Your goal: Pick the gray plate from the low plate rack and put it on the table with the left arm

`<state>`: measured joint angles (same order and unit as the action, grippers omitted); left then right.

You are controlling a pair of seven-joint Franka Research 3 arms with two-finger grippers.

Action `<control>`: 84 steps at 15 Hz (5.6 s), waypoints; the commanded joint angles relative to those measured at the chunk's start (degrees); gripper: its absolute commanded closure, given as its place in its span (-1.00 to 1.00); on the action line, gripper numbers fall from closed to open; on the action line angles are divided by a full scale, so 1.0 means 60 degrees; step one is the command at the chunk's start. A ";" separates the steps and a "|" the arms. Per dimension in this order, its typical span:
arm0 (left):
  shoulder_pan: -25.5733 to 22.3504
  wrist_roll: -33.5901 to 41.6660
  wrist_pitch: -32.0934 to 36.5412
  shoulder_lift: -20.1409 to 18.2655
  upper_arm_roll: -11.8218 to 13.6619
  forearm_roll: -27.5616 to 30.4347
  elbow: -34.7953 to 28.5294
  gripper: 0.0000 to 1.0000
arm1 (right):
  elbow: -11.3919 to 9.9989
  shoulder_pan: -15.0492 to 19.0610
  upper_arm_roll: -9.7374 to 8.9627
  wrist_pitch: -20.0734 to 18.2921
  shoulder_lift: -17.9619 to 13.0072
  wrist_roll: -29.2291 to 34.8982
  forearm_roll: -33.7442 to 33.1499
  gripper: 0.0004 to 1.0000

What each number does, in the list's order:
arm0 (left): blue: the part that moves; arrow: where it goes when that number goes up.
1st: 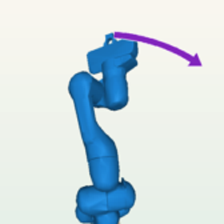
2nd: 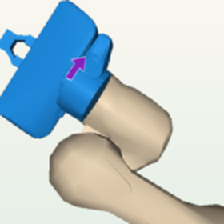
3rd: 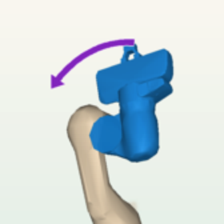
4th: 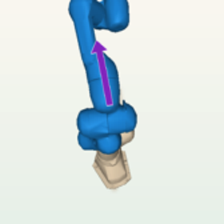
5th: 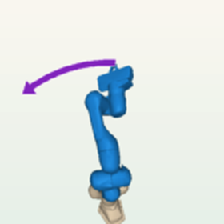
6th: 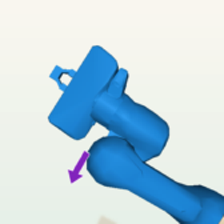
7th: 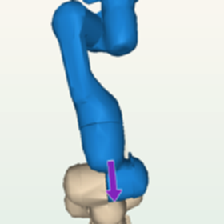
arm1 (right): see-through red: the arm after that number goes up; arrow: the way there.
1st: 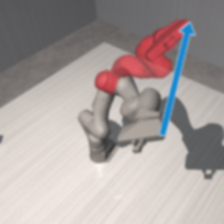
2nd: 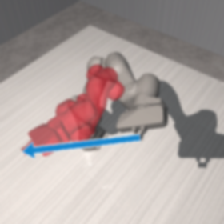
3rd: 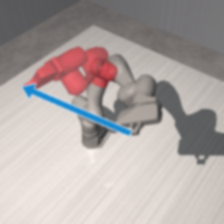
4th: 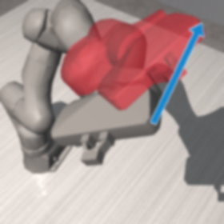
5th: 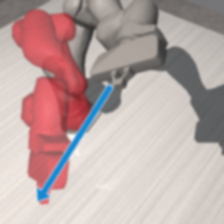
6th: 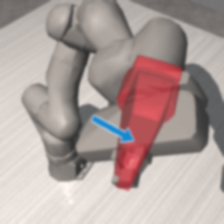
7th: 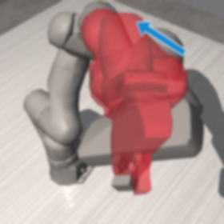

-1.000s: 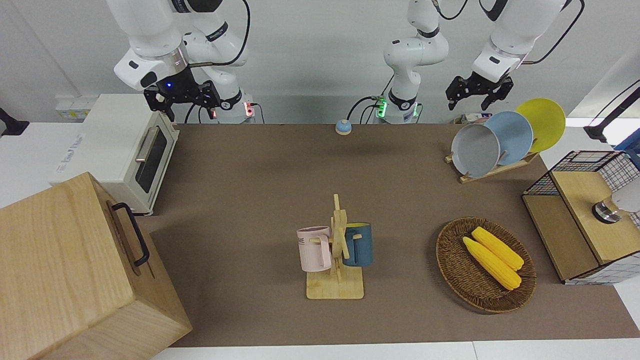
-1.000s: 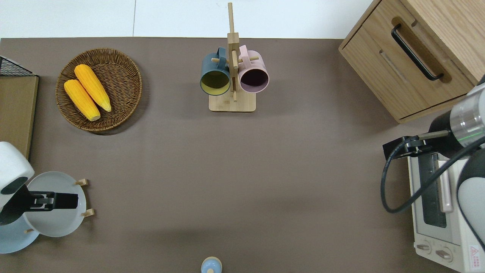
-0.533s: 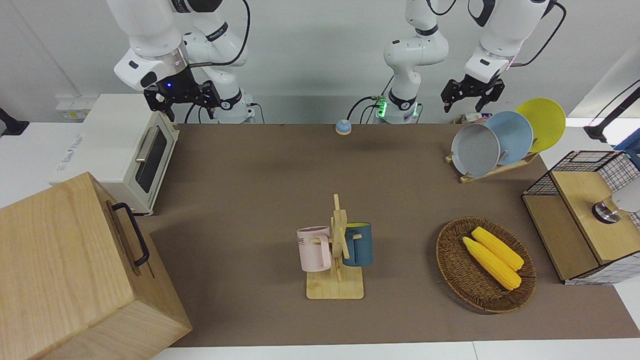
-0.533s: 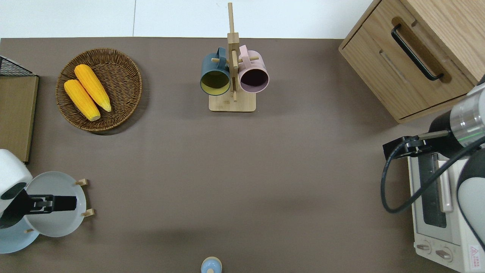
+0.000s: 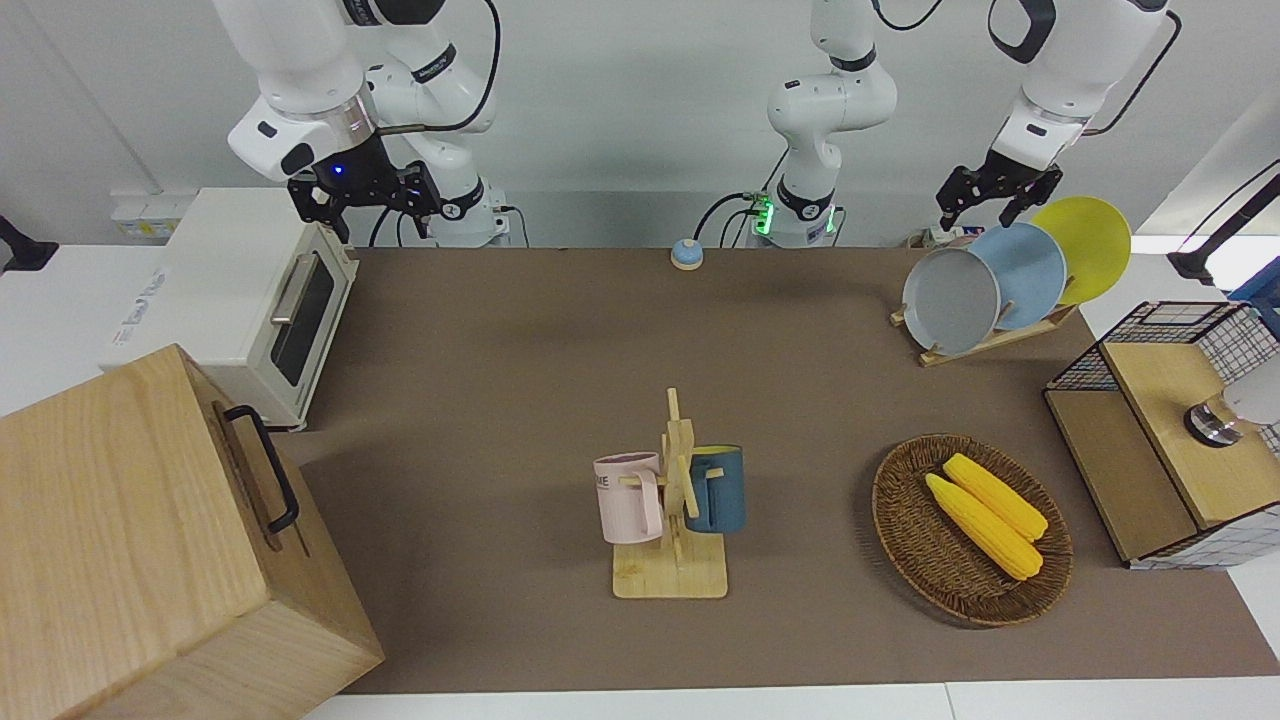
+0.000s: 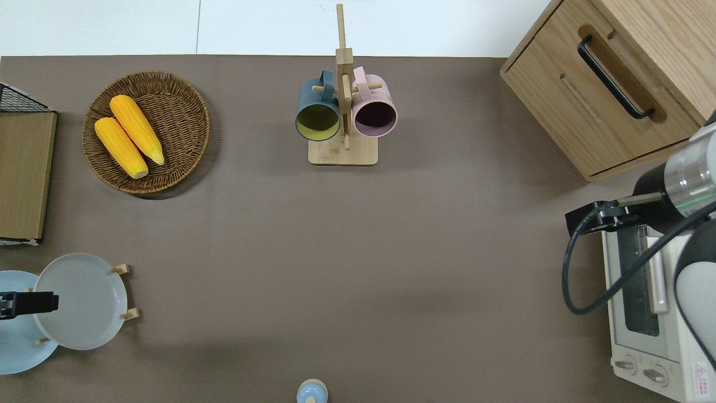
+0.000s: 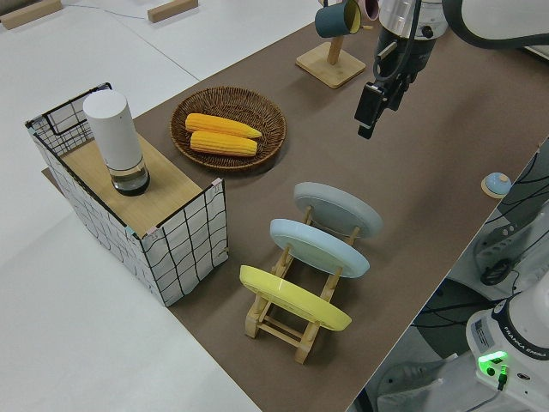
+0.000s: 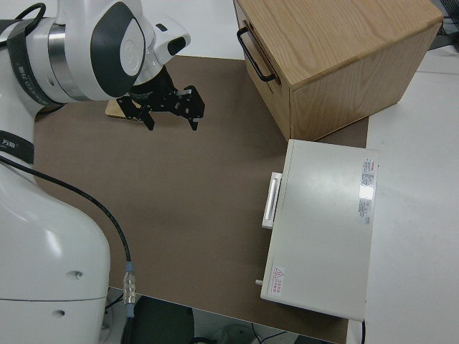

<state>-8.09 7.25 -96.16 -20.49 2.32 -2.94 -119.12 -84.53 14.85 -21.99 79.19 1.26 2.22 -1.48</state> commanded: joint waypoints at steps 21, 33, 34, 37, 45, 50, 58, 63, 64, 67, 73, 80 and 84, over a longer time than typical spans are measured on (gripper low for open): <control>-0.0512 -0.2350 -0.2972 0.0353 0.0024 -0.2440 -0.2514 -0.92 | 0.0069 0.0220 -0.0202 -0.0103 -0.0019 0.0113 -0.0061 -0.97; -0.0439 -0.2687 -0.3030 0.0925 0.0009 -0.2938 -0.2456 0.68 | 0.0069 0.0220 -0.0202 -0.0103 -0.0019 0.0113 -0.0061 -0.97; -0.0410 -0.2673 -0.3001 0.0925 0.0009 -0.2938 -0.2427 0.89 | 0.0069 0.0220 -0.0202 -0.0103 -0.0019 0.0113 -0.0061 -0.97; -0.0366 -0.2673 -0.2869 0.0925 0.0009 -0.2923 -0.2310 0.96 | 0.0069 0.0220 -0.0202 -0.0103 -0.0019 0.0113 -0.0061 -0.97; -0.0292 -0.1853 -0.0836 0.0852 -0.0094 -0.2398 -0.0569 0.98 | 0.0069 0.0220 -0.0202 -0.0103 -0.0019 0.0113 -0.0061 -0.97; -0.0292 -0.1398 0.0221 0.0837 -0.0123 -0.1534 0.0429 0.98 | 0.0069 0.0220 -0.0202 -0.0103 -0.0019 0.0113 -0.0061 -0.97; 0.0117 -0.1398 0.0207 0.0910 -0.0138 0.0399 0.0343 0.98 | 0.0055 0.0220 -0.0202 -0.0103 -0.0019 0.0113 -0.0061 -0.97; 0.0805 -0.1398 -0.0158 0.0925 -0.0138 0.1864 -0.0052 0.98 | 0.0069 0.0220 -0.0202 -0.0103 -0.0019 0.0113 -0.0061 -0.97; 0.0908 -0.1384 -0.0188 0.0925 -0.0138 0.2099 -0.0097 0.98 | 0.0069 0.0220 -0.0202 -0.0103 -0.0019 0.0113 -0.0061 -0.97; 0.0997 -0.0932 -0.0422 0.0954 -0.0138 0.3094 -0.0345 0.98 | 0.0069 0.0220 -0.0188 -0.0103 -0.0019 0.0113 -0.0061 -0.97; 0.0968 0.1191 -0.1475 0.1305 -0.0123 0.4501 -0.1340 0.97 | 0.0069 0.0220 -0.0202 -0.0103 -0.0019 0.0113 -0.0061 -0.97; 0.0982 0.2423 -0.2590 0.1496 -0.0108 0.5059 -0.2469 0.96 | 0.0055 0.0220 -0.0202 -0.0103 -0.0019 0.0113 -0.0061 -0.97; 0.0967 0.2820 -0.2940 0.1745 -0.0123 0.5382 -0.2864 0.96 | 0.0069 0.0220 -0.0202 -0.0103 -0.0019 0.0113 -0.0061 -0.97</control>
<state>-2.64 21.81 -110.77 -10.39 1.31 27.45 -133.71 -84.53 14.85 -21.99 79.19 1.26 2.22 -1.48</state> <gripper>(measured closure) 0.859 0.013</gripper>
